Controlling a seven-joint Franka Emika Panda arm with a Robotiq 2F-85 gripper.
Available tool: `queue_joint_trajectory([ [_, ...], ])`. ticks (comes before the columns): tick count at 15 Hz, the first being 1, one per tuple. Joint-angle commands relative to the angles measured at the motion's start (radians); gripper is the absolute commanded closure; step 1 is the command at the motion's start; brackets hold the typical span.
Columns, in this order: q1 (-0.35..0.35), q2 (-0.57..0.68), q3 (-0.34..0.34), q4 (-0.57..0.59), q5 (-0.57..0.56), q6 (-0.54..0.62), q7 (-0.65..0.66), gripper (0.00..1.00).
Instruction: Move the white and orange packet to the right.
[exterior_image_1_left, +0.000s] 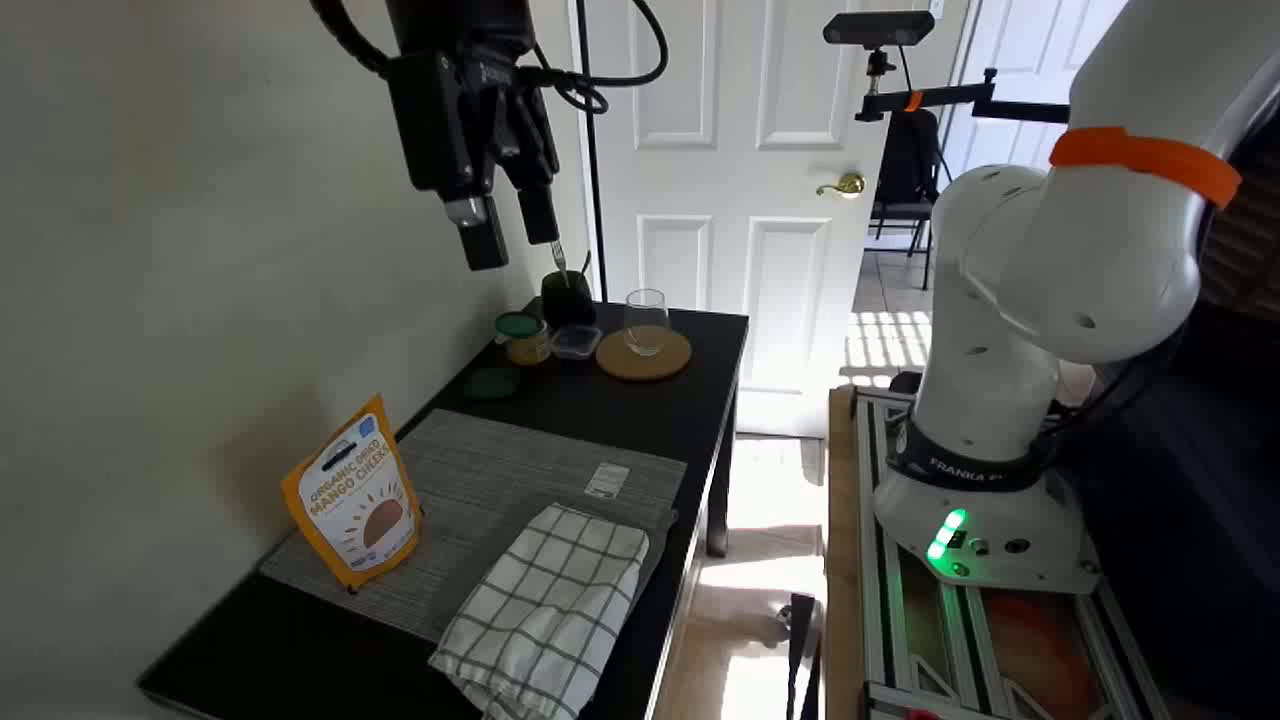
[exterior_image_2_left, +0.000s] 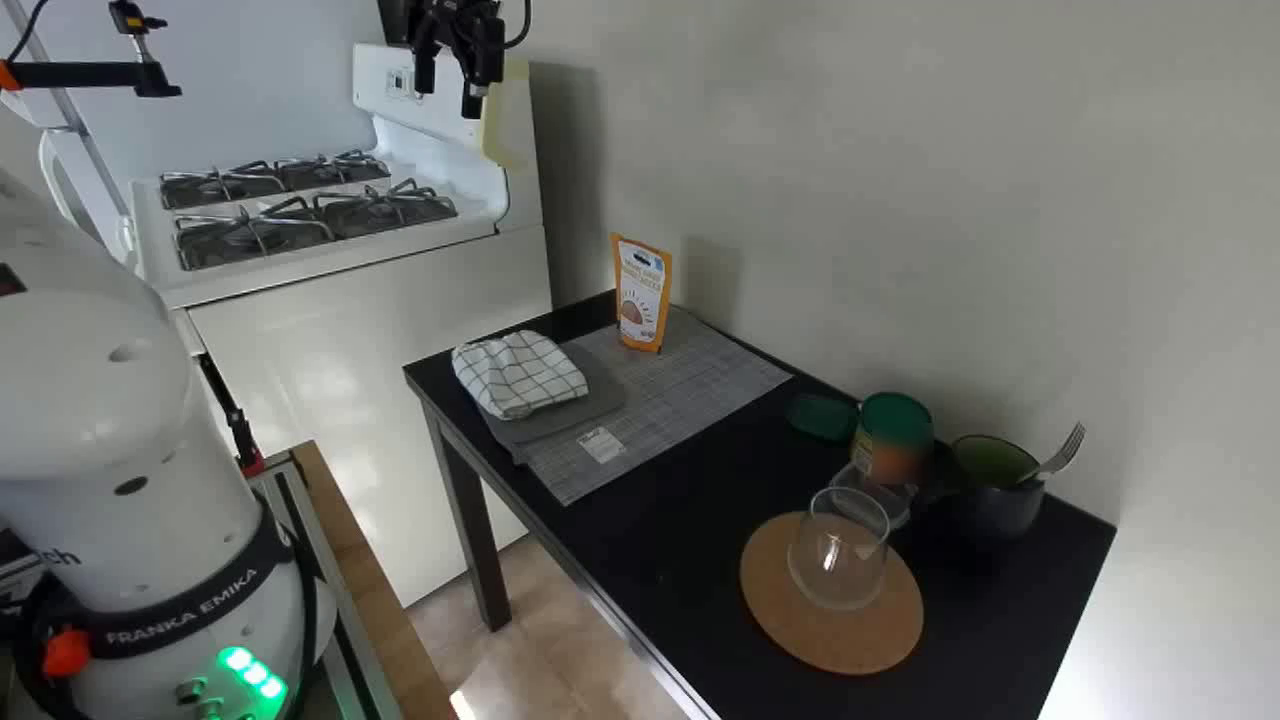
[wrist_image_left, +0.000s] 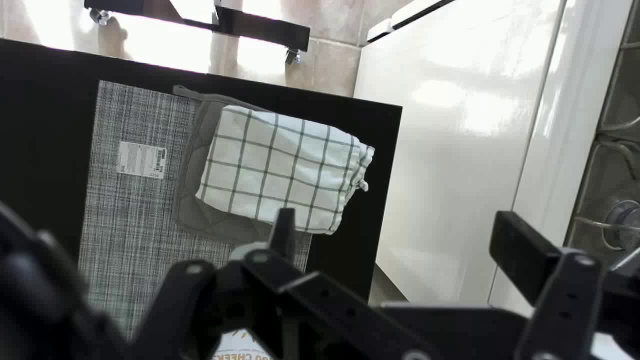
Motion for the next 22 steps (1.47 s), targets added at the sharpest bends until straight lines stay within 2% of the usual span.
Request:
queue_joint_trajectory([
  [1,-0.013,0.0,0.01,0.003,0.003,-0.004,-0.003,0.0],
  [9,-0.013,0.0,0.01,0.003,0.003,-0.004,-0.003,0.0],
  [11,-0.039,0.003,0.009,0.002,0.043,0.043,0.111,0.0],
  [16,-0.082,0.036,0.014,-0.001,0.095,0.197,0.277,0.0],
  [22,-0.118,0.134,0.055,0.006,0.043,0.444,0.567,0.0],
])
